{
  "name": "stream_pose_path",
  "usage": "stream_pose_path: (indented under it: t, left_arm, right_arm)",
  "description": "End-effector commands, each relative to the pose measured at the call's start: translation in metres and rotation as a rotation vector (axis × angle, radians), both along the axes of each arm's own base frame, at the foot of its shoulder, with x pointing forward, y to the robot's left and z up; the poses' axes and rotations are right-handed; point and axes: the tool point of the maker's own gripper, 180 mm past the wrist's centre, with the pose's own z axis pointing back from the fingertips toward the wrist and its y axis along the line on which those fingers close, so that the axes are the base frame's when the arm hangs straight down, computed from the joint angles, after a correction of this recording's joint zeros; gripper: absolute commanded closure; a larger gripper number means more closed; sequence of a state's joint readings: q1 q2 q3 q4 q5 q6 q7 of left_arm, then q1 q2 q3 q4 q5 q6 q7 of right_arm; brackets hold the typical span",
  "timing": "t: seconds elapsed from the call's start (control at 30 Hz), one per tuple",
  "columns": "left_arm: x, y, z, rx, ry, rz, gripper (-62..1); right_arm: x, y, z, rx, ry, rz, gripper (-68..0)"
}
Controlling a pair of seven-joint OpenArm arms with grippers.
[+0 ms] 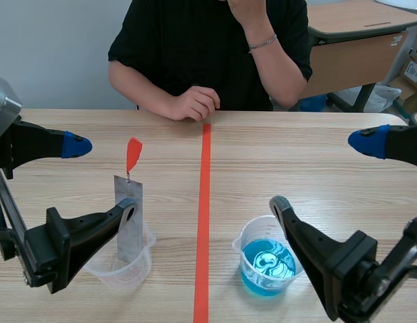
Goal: Do the redox reaction experiment.
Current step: 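Return to the home posture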
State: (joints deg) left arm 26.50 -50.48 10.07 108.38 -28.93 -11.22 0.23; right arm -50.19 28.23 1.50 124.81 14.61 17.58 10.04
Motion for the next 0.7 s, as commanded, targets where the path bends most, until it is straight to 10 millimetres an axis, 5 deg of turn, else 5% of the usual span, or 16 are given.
stream_pose_path:
  t: [0.0, 0.67]
  left_arm:
    - [-0.0001, -0.0039, 0.0075, -0.024, -0.017, -0.006, -62.3]
    - [-0.0001, -0.0035, 0.0063, -0.02, -0.012, -0.005, -62.3]
  right_arm:
    - [0.0029, 0.0017, 0.0101, 0.023, -0.03, -0.001, -67.9]
    - [0.0029, 0.0017, 0.0101, 0.023, -0.03, -0.001, -67.9]
